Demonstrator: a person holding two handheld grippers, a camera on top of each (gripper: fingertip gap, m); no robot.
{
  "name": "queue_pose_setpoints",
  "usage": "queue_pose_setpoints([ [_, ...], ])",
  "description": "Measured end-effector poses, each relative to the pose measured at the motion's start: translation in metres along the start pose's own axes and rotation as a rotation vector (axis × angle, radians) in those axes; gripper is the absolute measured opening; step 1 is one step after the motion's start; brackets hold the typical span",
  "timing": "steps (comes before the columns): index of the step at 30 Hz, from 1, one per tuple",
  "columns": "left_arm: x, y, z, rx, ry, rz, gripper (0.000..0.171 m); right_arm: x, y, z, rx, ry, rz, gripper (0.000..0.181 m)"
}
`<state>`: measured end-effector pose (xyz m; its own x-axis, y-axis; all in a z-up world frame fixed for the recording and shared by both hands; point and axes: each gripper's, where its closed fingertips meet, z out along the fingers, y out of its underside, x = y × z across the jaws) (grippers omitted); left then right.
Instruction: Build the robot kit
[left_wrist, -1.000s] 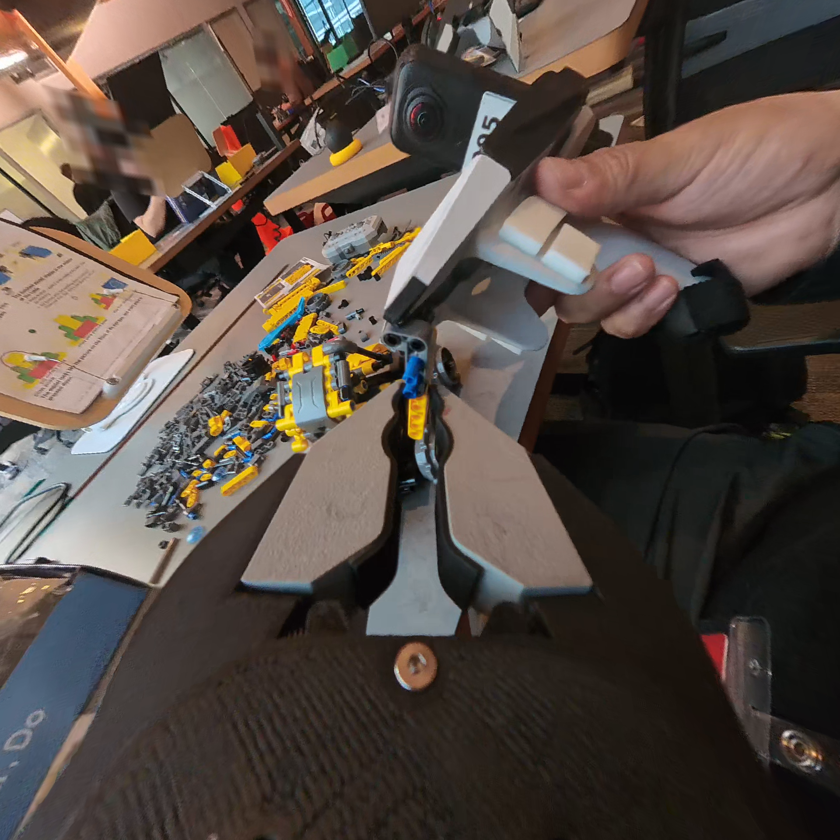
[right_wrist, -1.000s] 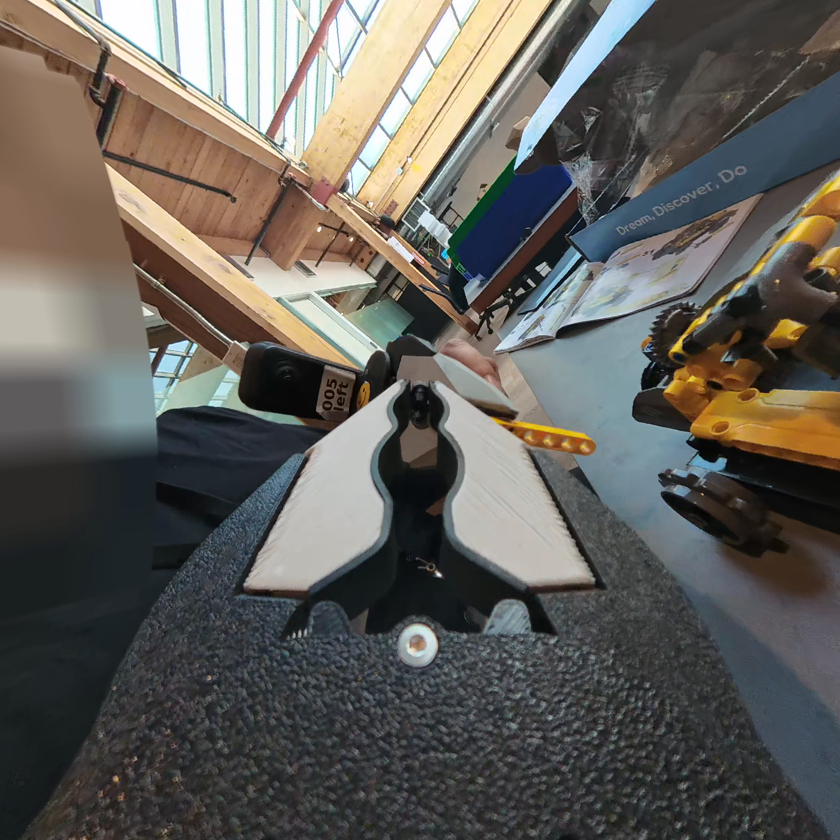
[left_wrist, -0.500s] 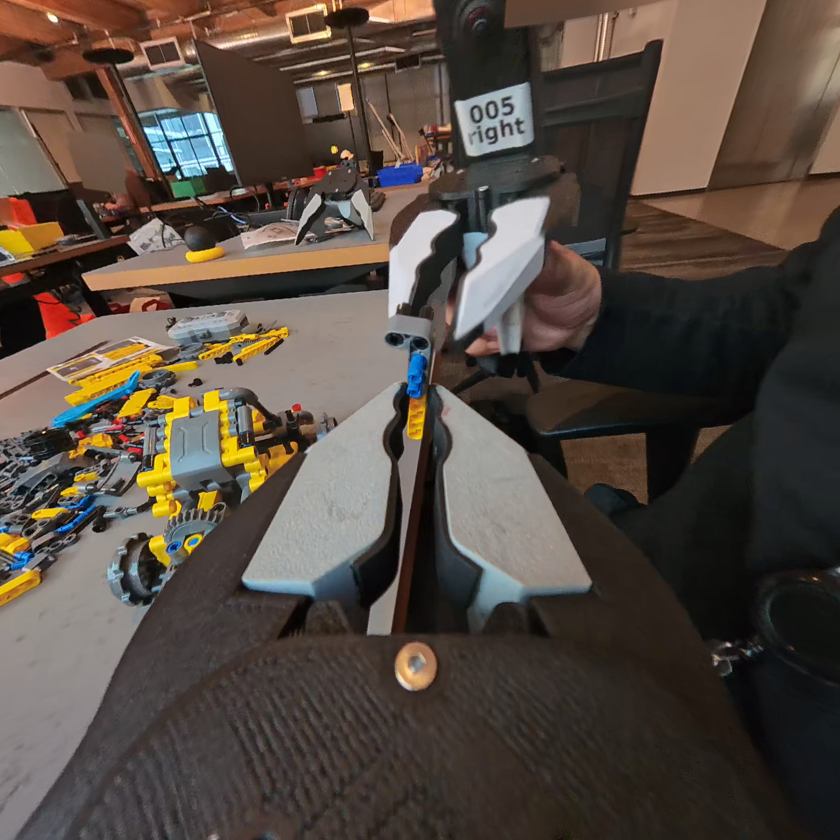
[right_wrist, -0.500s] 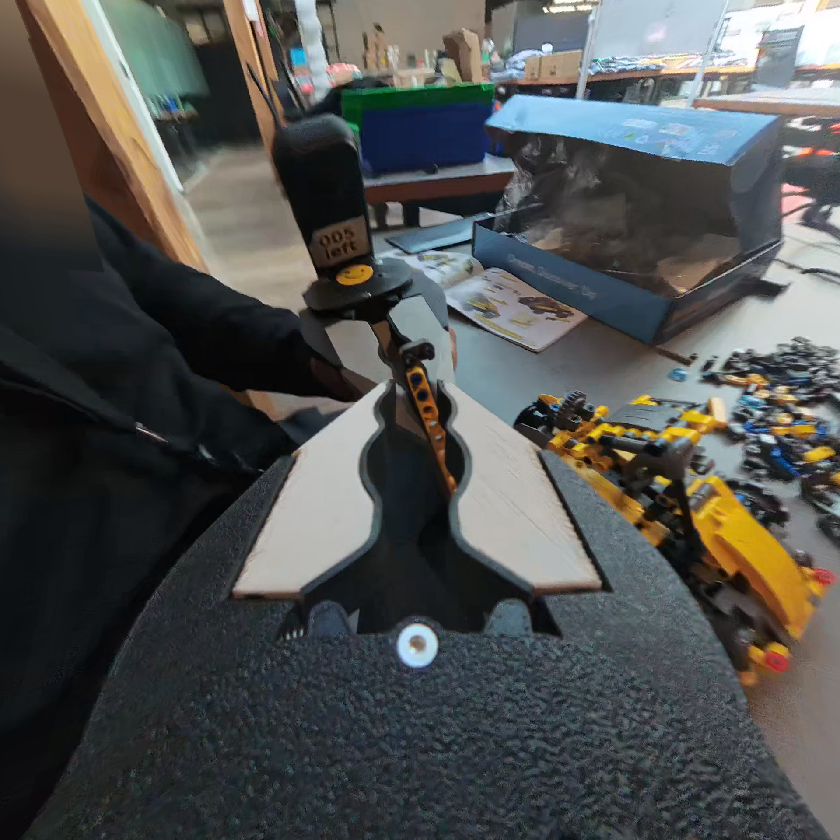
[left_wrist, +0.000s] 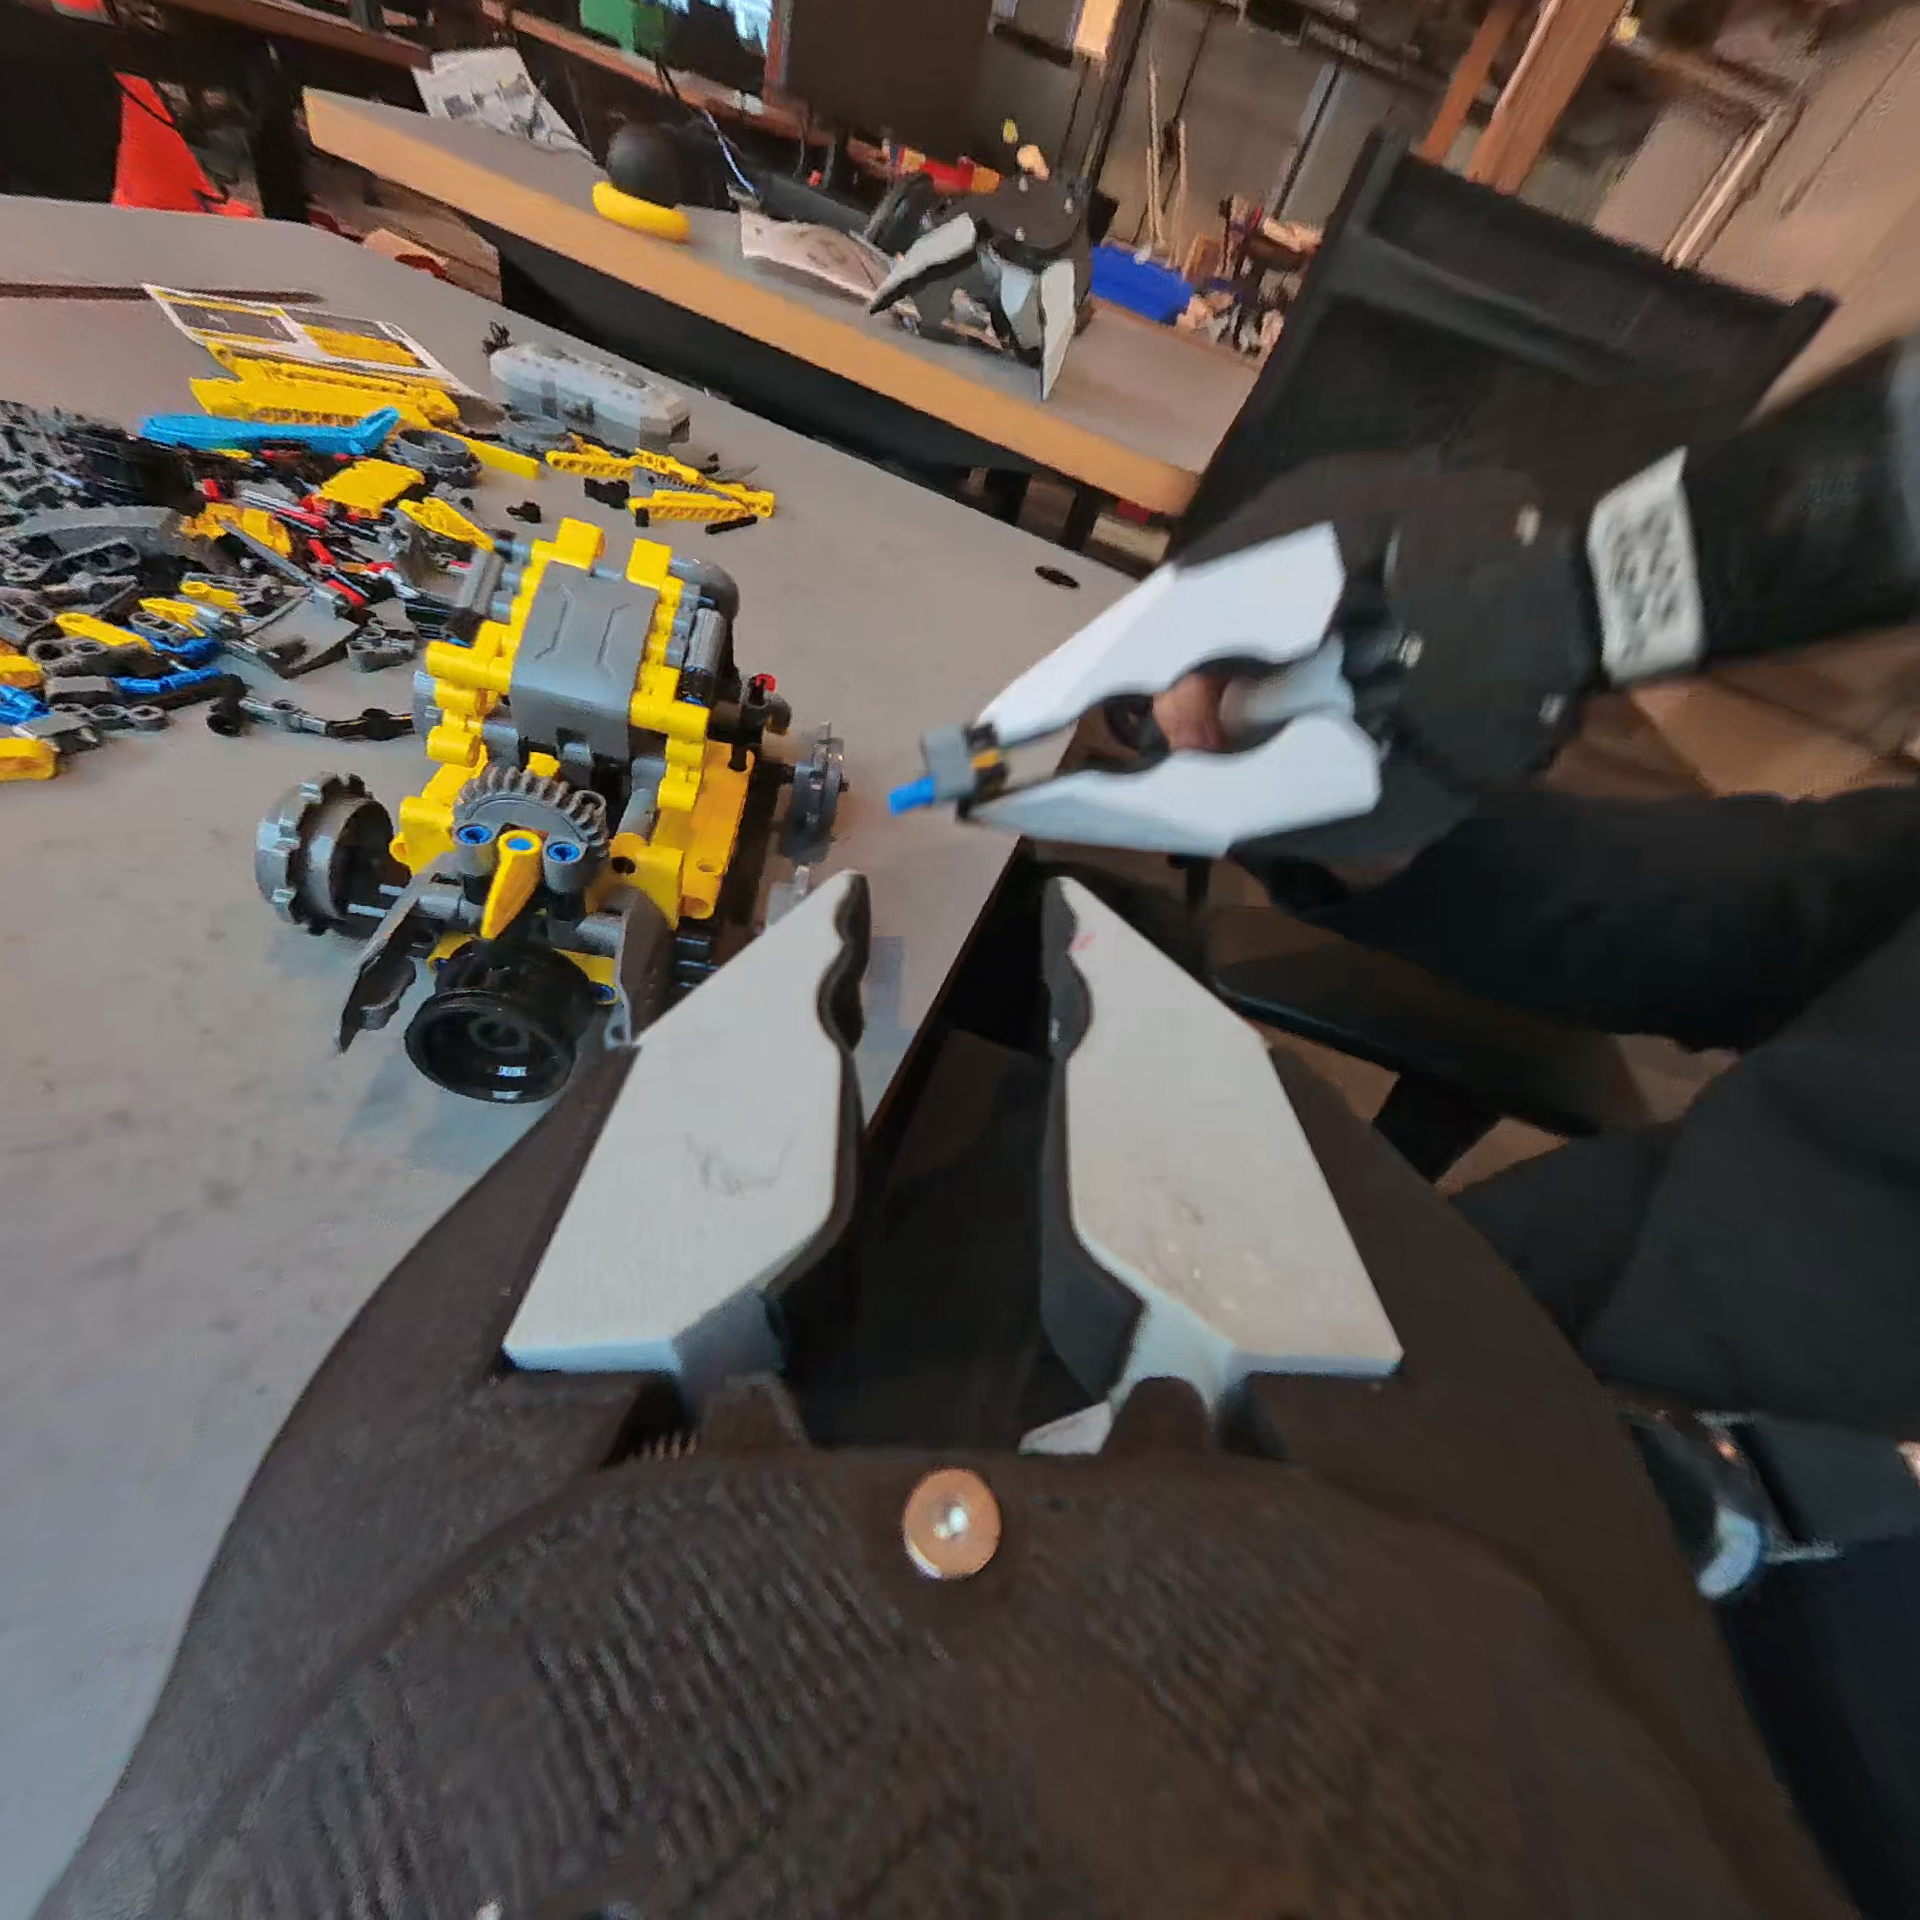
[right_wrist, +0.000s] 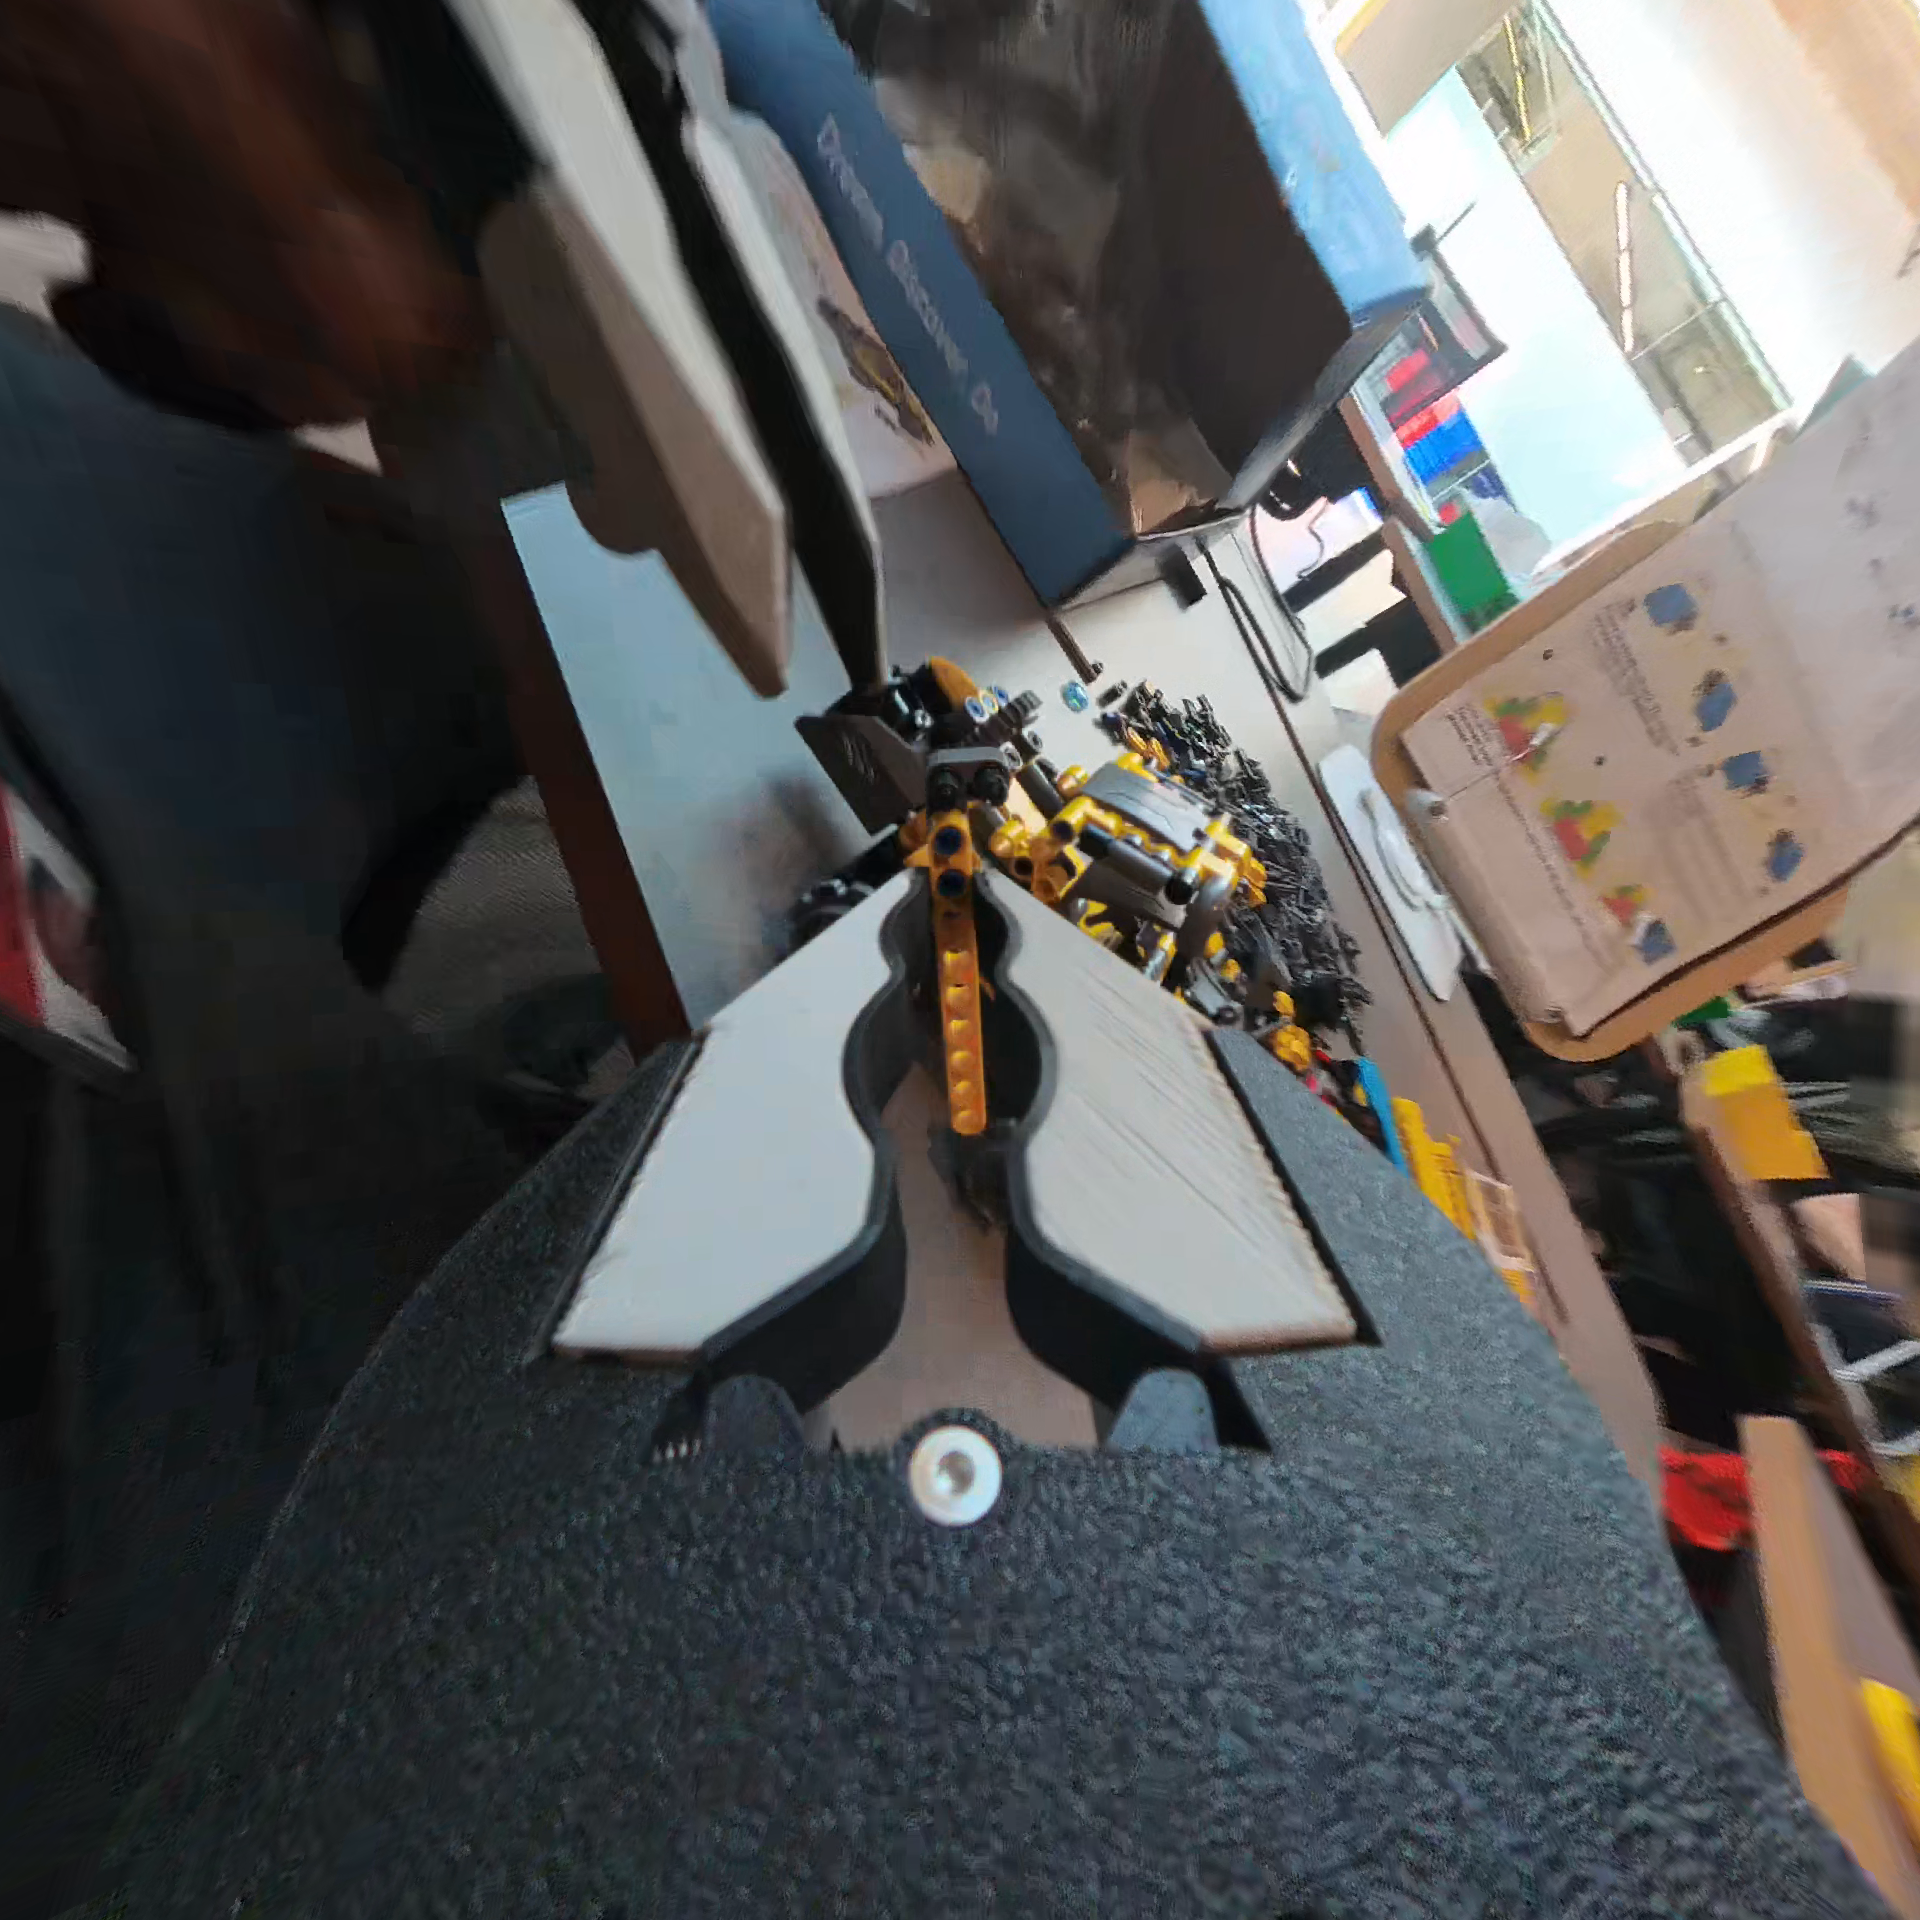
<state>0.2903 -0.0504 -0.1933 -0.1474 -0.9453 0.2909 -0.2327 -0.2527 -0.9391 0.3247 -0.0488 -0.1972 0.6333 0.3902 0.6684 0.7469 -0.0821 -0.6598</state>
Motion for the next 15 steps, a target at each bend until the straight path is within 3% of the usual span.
queue_pose_setpoints([
  [3,-0.012,-0.002,0.001,-0.012,-0.077,-0.039,0.024,-0.009,0.006,0.013,-0.035,0.053,-0.165,0.007],
  [7,-0.038,0.008,0.002,-0.065,-0.218,0.011,0.023,0.004,0.016,0.025,-0.110,0.205,-0.350,0.007],
  [12,-0.034,0.011,0.015,-0.065,-0.141,-0.047,0.027,-0.005,0.023,0.035,-0.091,0.249,-0.445,0.007],
  [15,-0.036,0.013,0.021,-0.089,-0.143,-0.015,0.021,-0.005,0.017,0.033,-0.059,0.284,-0.446,0.007],
])
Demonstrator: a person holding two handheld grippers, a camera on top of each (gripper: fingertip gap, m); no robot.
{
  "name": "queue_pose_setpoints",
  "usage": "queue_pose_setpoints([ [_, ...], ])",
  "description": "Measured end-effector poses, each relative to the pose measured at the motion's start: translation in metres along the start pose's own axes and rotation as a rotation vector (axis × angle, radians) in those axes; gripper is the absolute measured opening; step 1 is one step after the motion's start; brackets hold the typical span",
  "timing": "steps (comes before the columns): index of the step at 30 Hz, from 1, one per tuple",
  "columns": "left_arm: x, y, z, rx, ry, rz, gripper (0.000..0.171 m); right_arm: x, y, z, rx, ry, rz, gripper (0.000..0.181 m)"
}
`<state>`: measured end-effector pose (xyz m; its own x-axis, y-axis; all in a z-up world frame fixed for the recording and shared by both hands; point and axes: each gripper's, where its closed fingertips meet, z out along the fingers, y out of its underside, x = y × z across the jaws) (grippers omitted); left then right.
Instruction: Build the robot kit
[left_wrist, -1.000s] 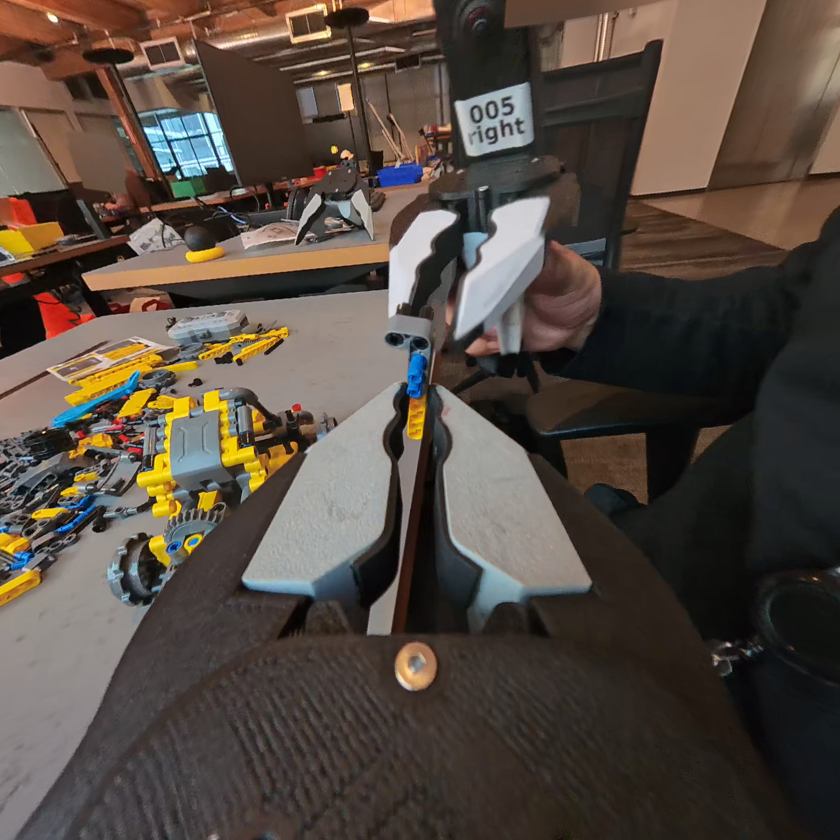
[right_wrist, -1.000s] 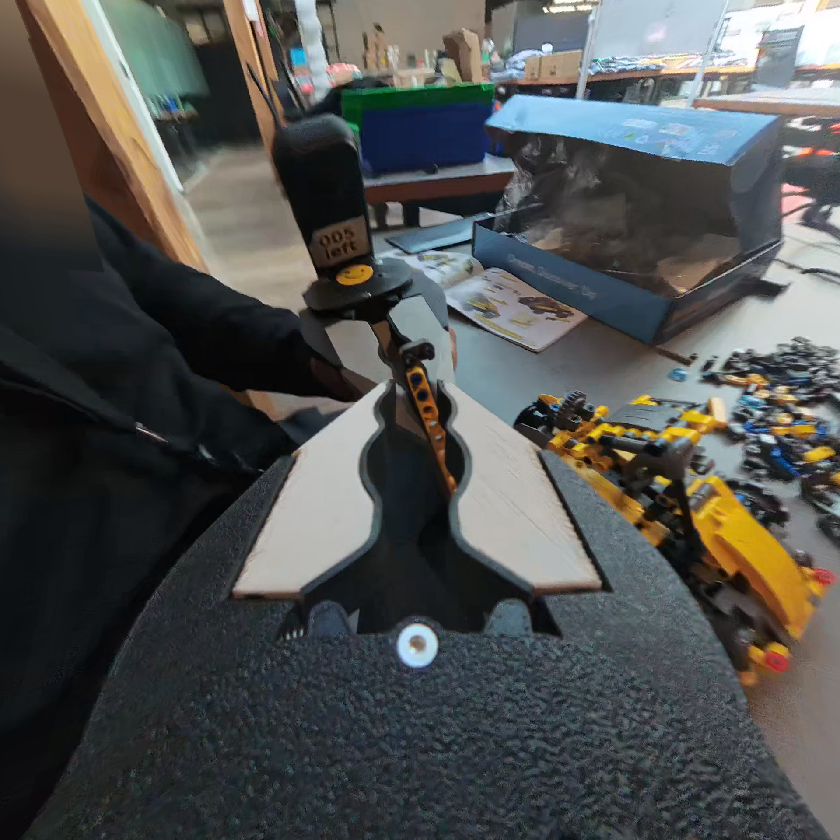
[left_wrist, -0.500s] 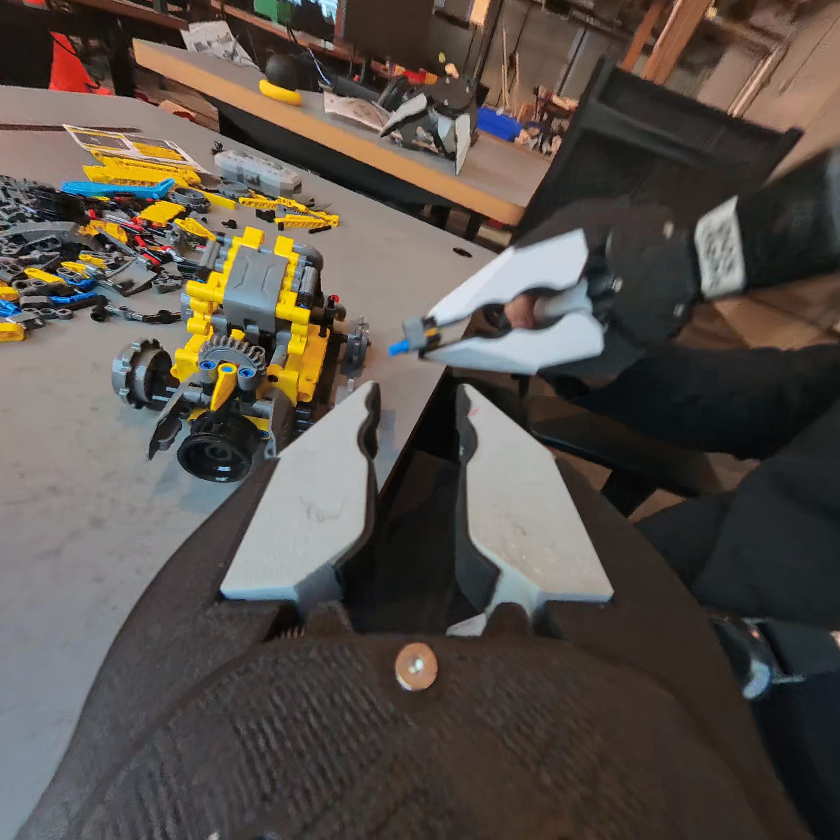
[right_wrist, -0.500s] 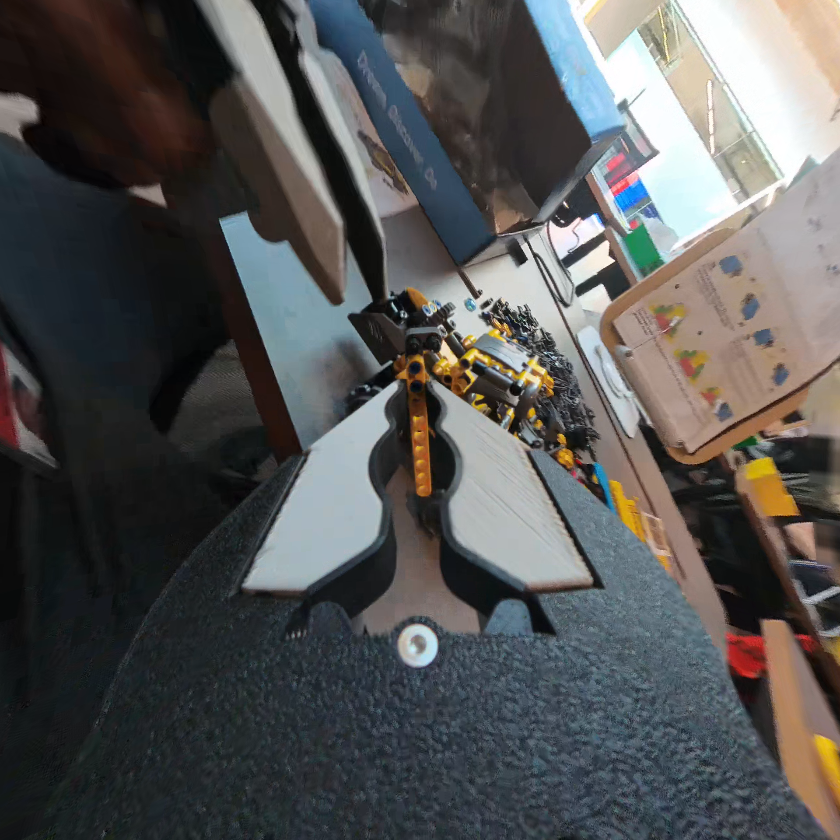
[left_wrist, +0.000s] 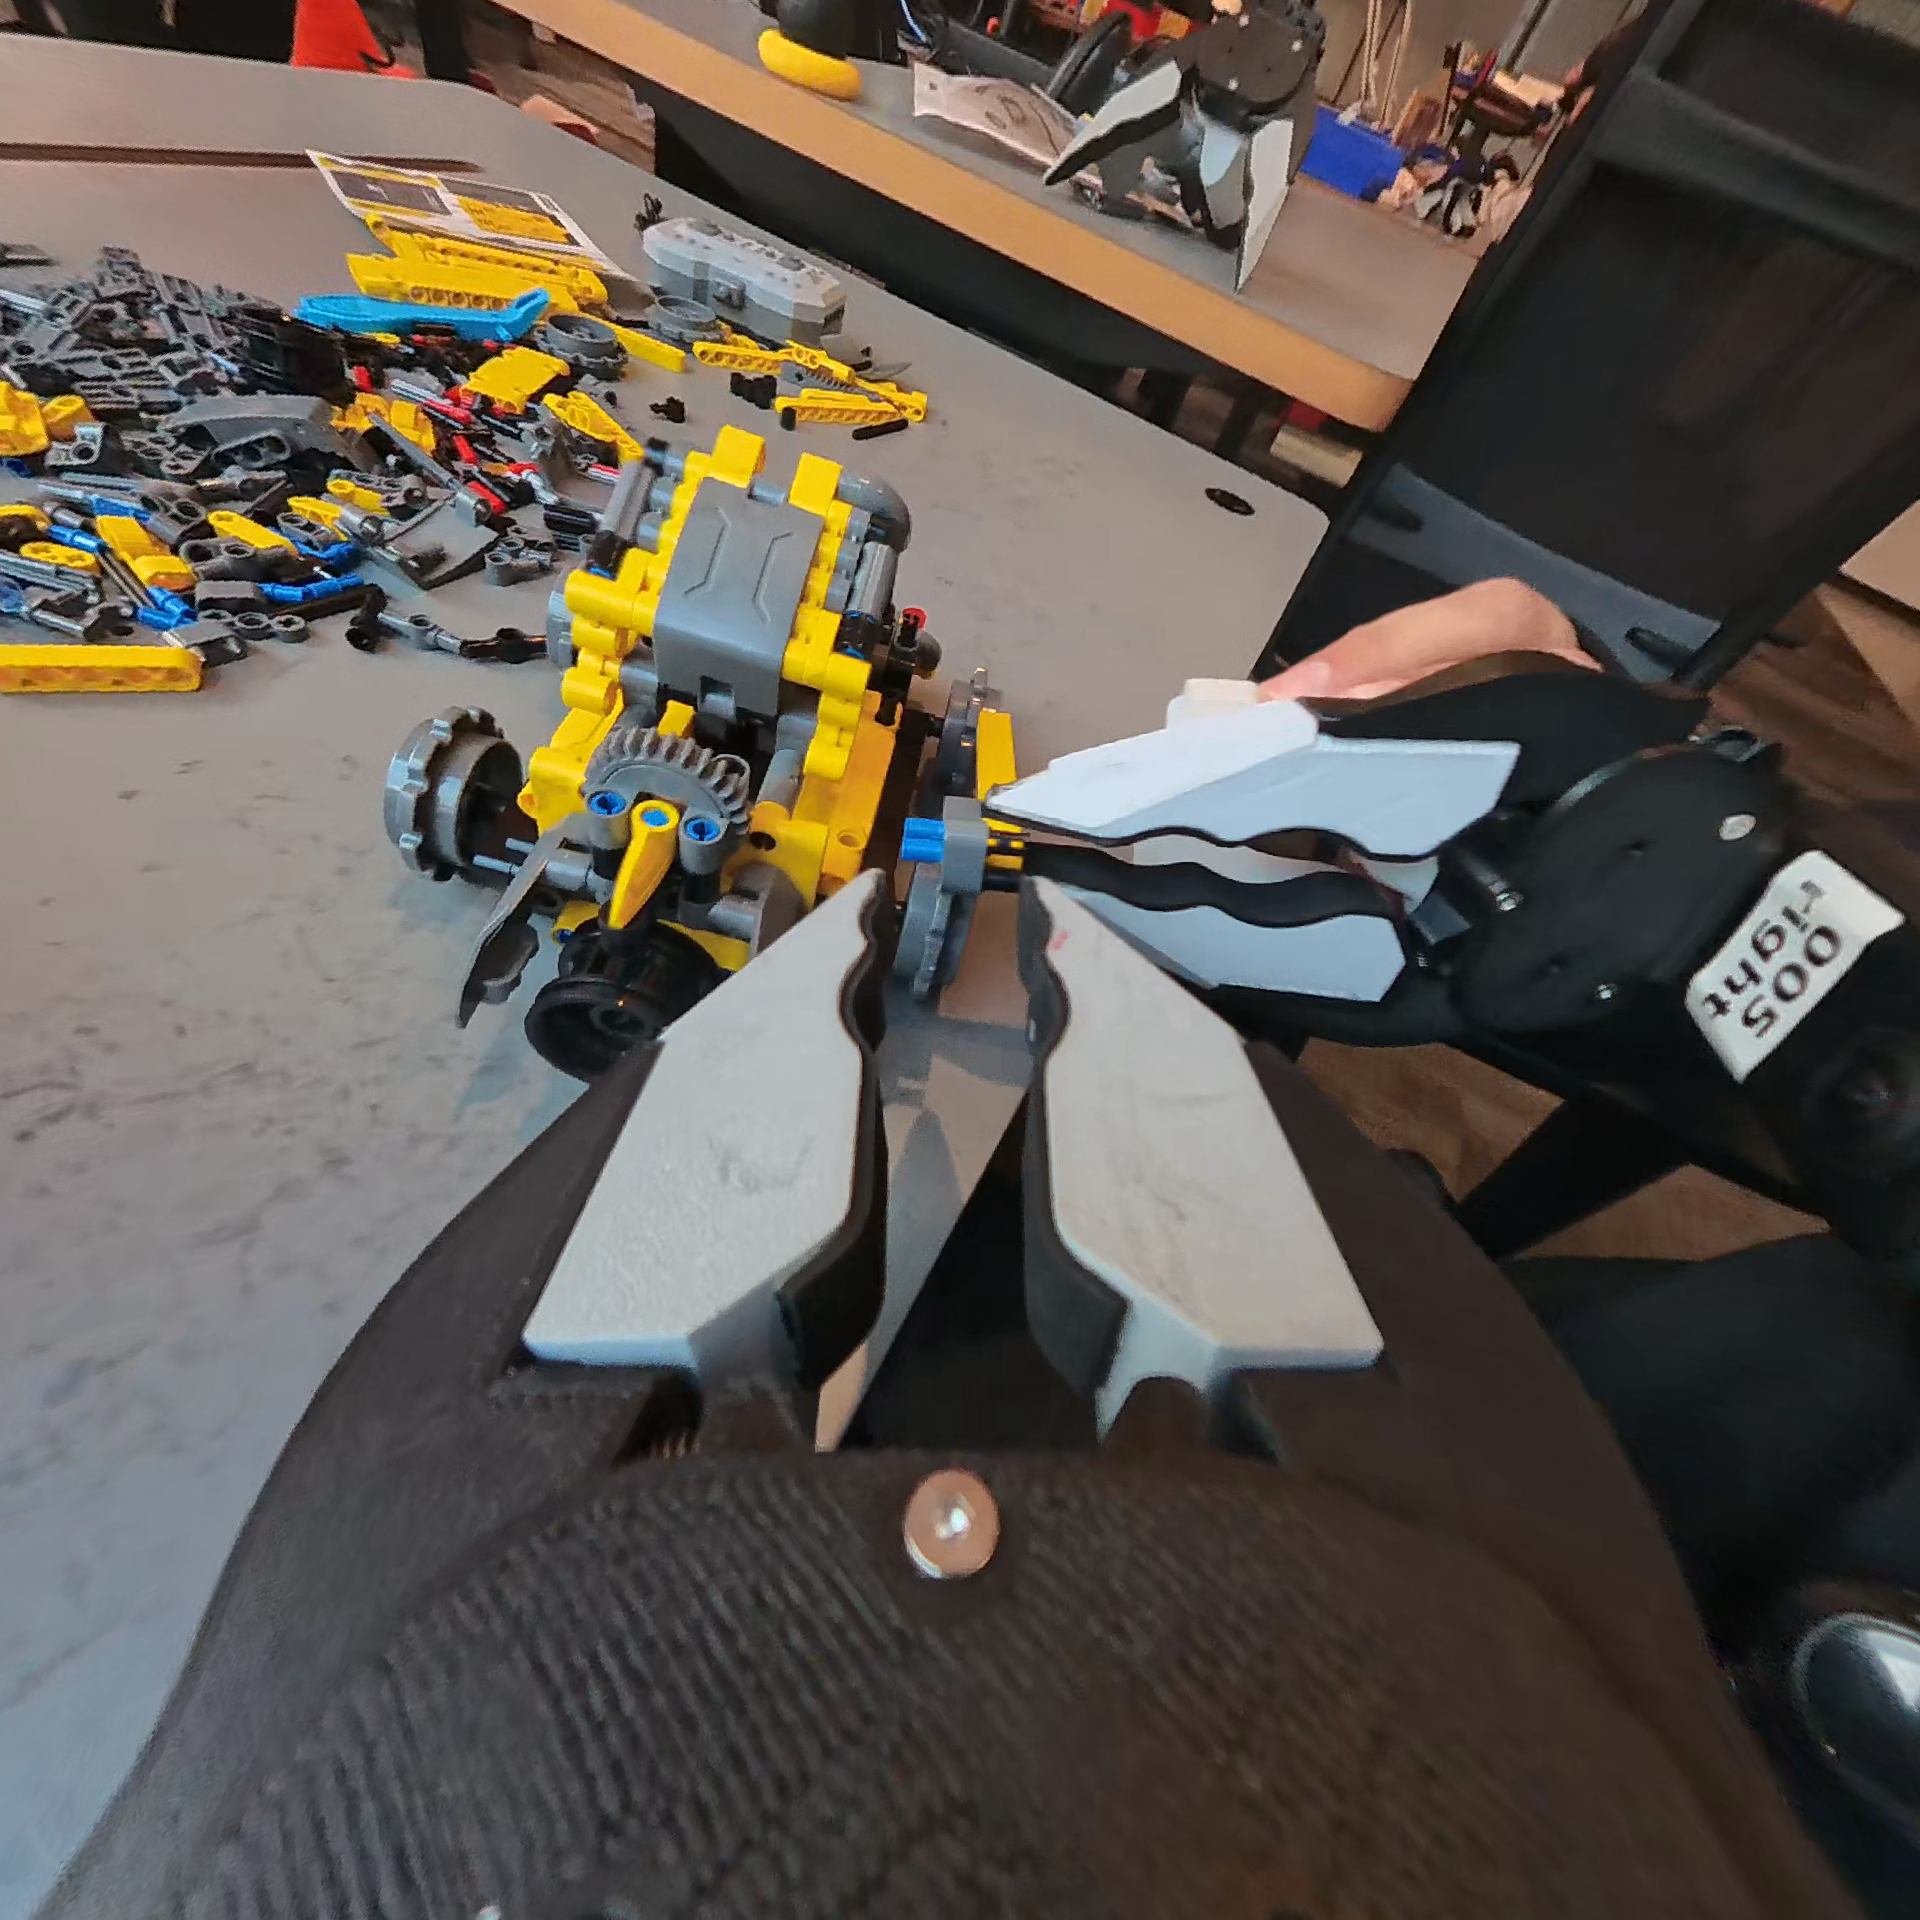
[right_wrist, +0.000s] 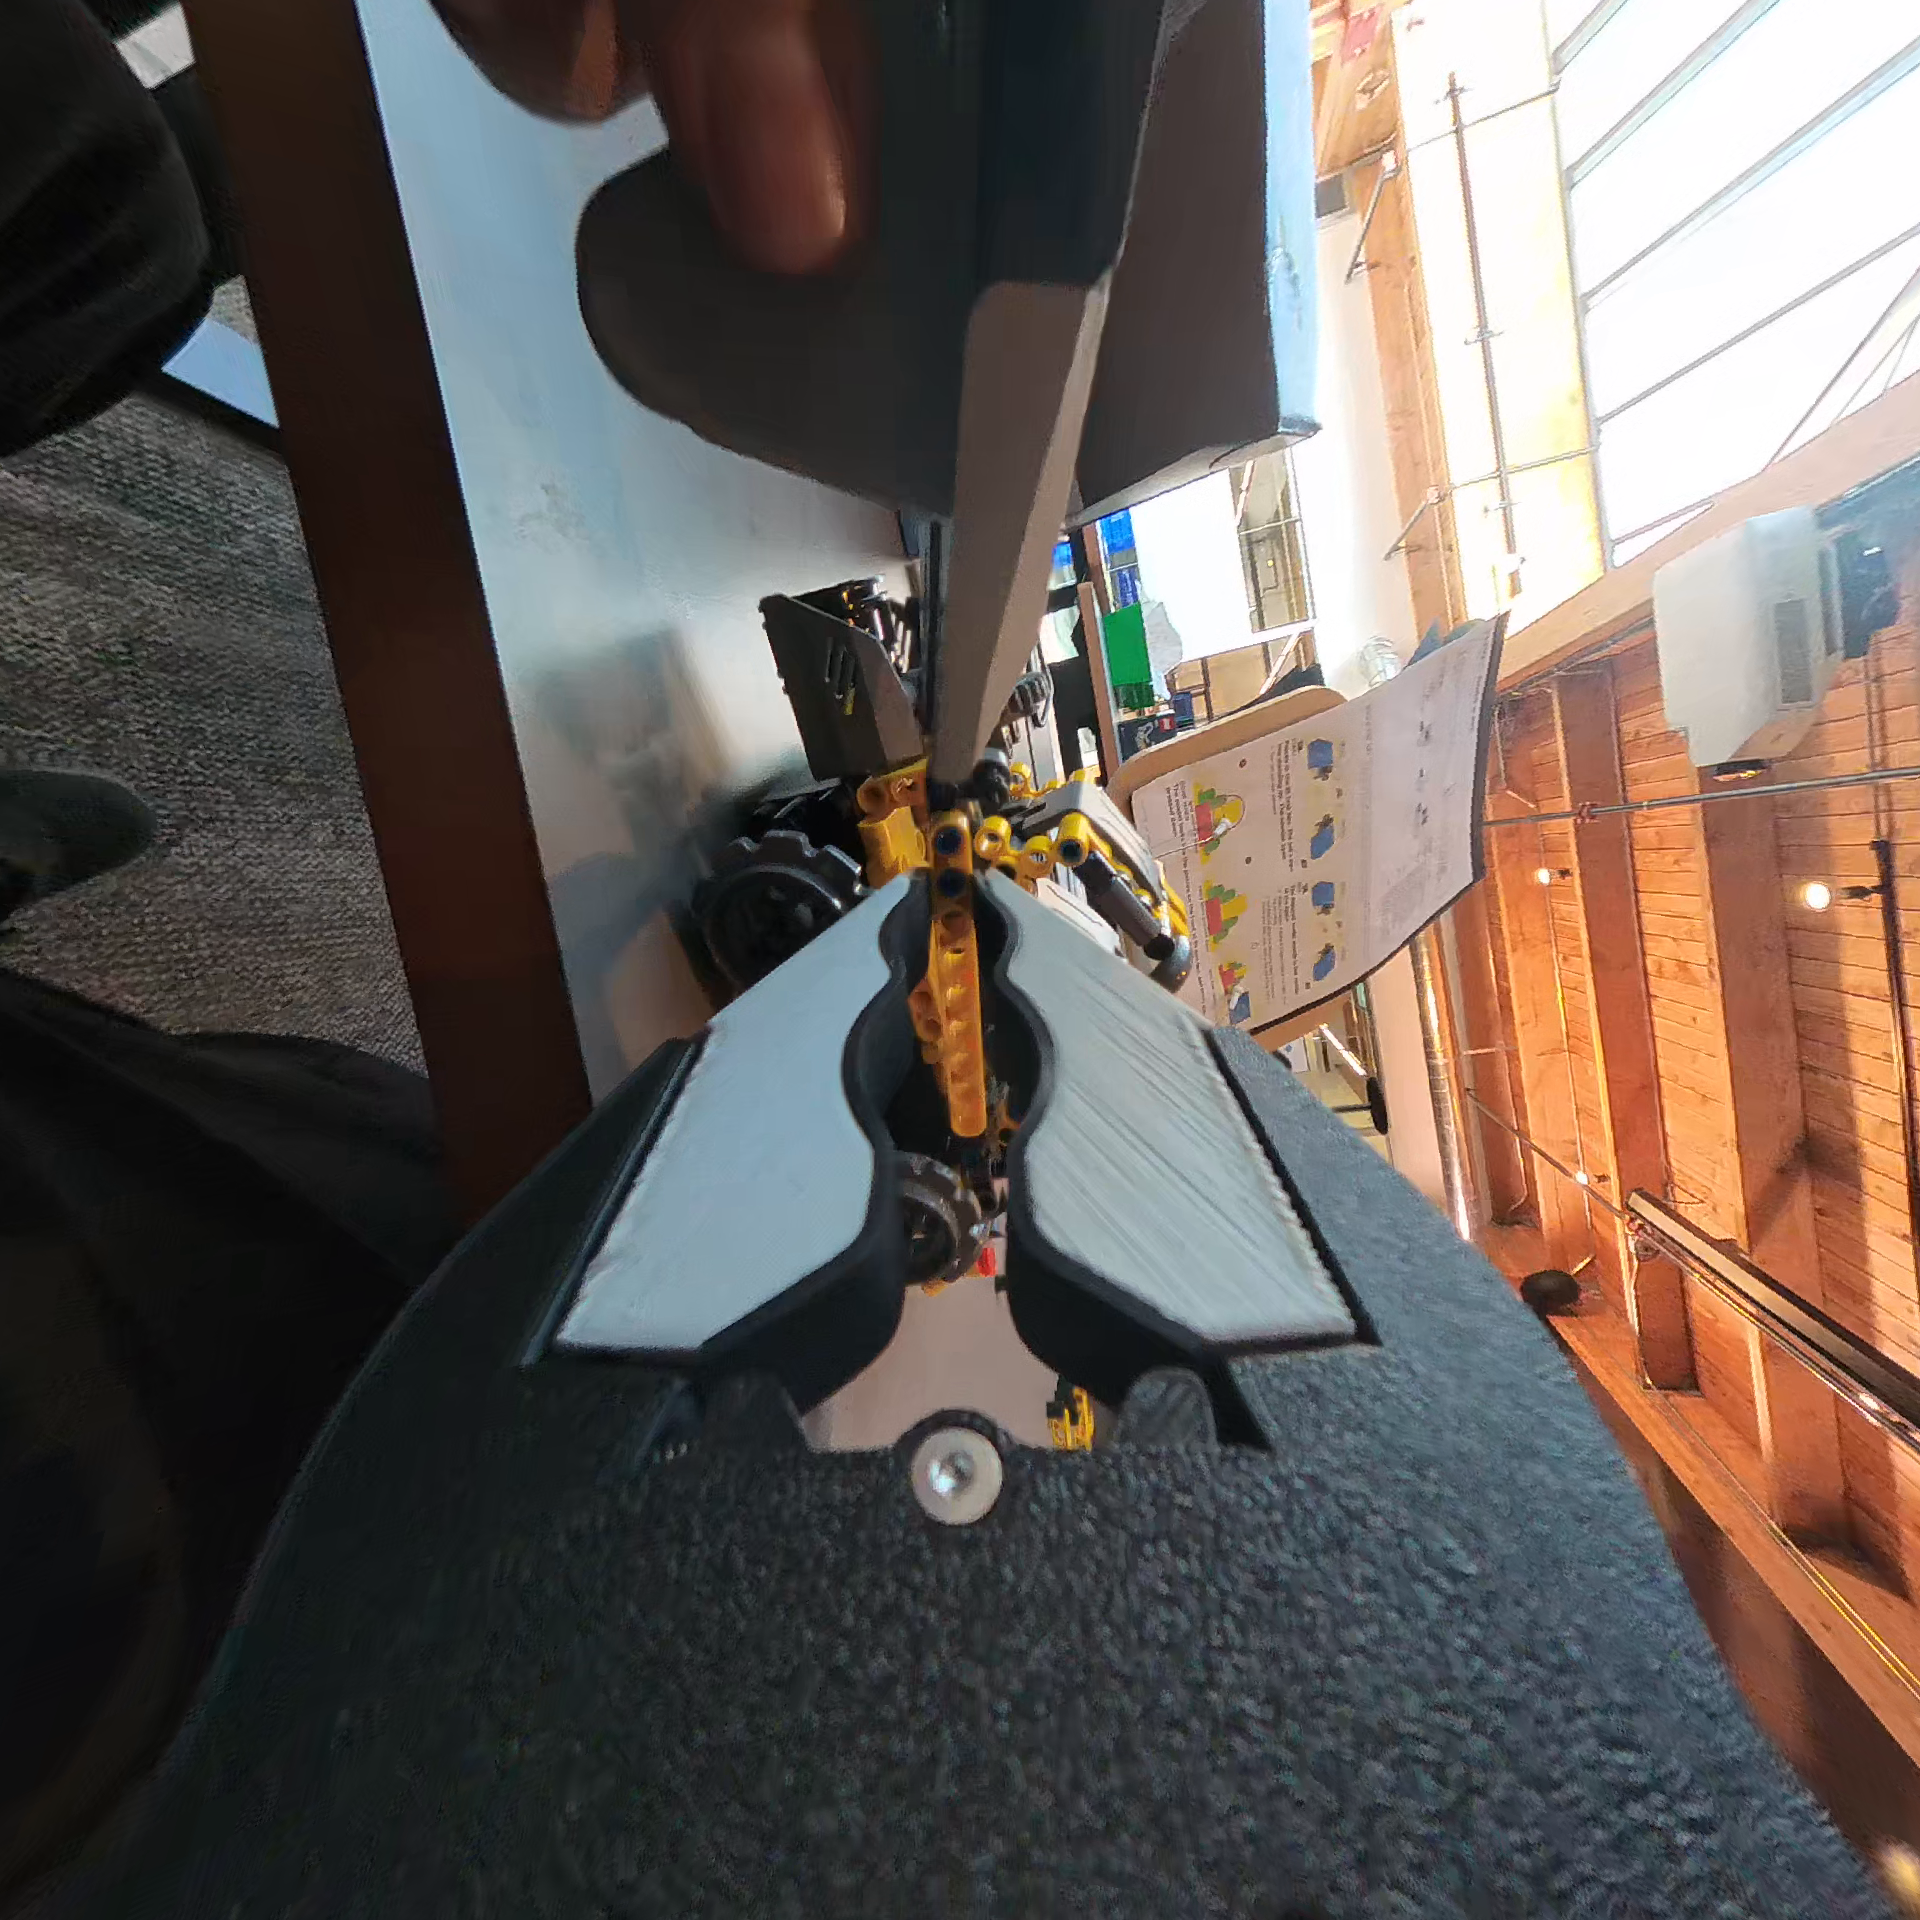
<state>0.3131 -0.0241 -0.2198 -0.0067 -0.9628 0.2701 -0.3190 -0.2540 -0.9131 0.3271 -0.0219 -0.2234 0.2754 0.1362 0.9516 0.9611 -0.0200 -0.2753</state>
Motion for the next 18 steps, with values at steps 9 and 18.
queue_pose_setpoints([
  [9,0.0061,0.0028,0.0076,-0.039,0.044,0.105,0.018,-0.0045,0.0044,0.0029,-0.007,-0.009,-0.033,0.006],
  [18,0.0029,0.0082,0.0073,-0.060,0.058,0.211,0.005,-0.0083,0.0028,0.0016,0.015,-0.068,0.070,0.014],
])
